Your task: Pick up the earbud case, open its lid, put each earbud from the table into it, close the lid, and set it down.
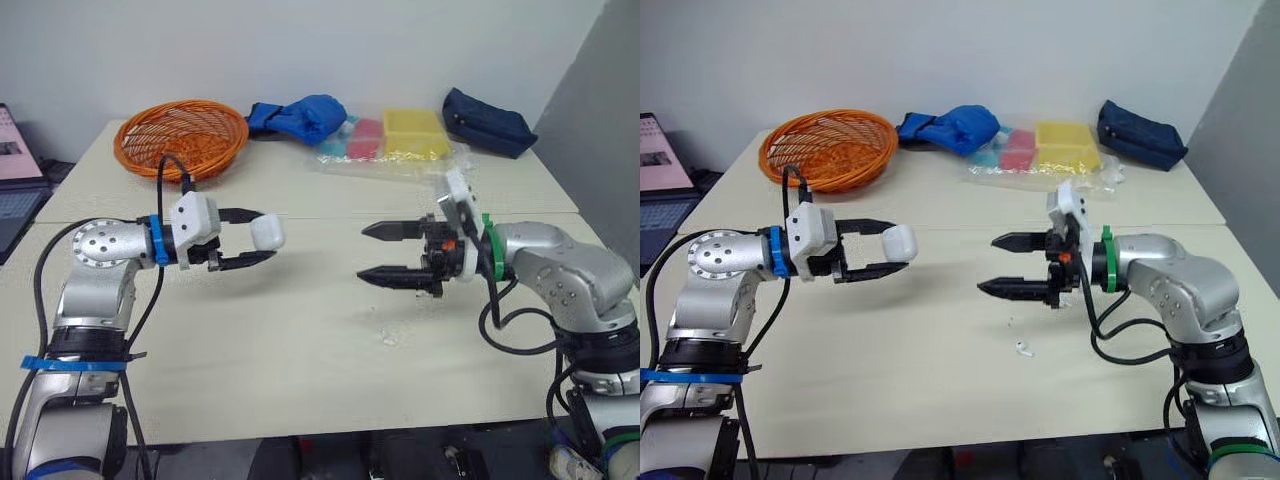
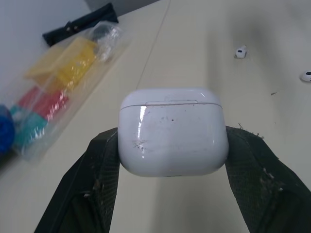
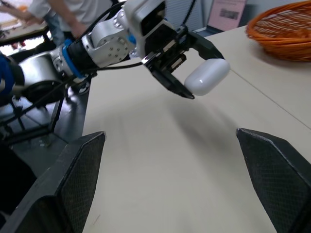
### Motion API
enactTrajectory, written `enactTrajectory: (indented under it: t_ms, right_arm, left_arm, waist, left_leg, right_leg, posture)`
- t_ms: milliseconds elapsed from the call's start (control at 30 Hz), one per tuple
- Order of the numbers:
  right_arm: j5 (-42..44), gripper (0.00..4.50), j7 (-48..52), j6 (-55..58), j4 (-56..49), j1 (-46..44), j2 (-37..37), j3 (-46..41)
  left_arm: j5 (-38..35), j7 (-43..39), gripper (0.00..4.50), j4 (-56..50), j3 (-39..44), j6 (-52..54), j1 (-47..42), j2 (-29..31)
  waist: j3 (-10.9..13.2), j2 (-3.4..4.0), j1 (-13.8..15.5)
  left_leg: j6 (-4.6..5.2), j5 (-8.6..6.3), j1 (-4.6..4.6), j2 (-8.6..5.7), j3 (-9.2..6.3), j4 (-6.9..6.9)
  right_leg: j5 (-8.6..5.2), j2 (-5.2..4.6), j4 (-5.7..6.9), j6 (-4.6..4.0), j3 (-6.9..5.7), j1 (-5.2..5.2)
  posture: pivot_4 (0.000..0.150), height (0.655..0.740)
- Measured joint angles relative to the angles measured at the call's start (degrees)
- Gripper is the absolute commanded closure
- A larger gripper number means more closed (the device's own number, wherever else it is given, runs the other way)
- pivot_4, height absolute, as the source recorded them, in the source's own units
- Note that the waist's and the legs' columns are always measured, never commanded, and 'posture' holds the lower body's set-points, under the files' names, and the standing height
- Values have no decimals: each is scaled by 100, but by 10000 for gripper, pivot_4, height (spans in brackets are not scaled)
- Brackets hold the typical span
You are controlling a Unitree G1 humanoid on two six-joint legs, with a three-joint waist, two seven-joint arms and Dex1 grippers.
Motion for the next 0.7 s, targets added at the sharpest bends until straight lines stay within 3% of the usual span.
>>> enactTrajectory:
  t_ms: [100, 200, 433, 700]
  right_arm:
    - [333, 0, -700, 637, 677, -531, 585, -331]
    - [389, 0, -964, 907, 902, -681, 698, -349]
    - [429, 0, -1292, 1312, 1024, -808, 1015, -277]
    - [360, 0, -1512, 1267, 1052, -839, 1296, -266]
  left_arm:
    - [470, 286, 17317, 232, -334, -1735, -438, -583]
    - [957, 589, 17317, 644, -503, -3407, -846, -692]
    - [1481, 1301, 17317, 1616, -761, -4677, -1280, -928]
    - [1683, 1842, 17317, 2310, -939, -5174, -1548, -857]
  waist:
    - [1, -1, 18]
    - [1, 0, 23]
    - [1, 0, 26]
    - [1, 0, 20]
  left_leg:
    - [0, 1, -9, 4, -12, 3]
    - [1, 0, -10, 0, -8, 0]
    - [11, -6, -21, -3, -7, 4]
    - [12, -6, -20, -3, -12, 3]
  right_leg:
    - [6, 4, 4, -9, -1, -4]
    - [5, 3, 1, -8, 3, -4]
    - [-3, -1, -2, 9, 1, -8]
    - [-3, 0, 0, 10, -5, -7]
  posture:
    - [1500, 7400]
    - [1500, 7400]
    - [1500, 7400]
    - [1500, 7400]
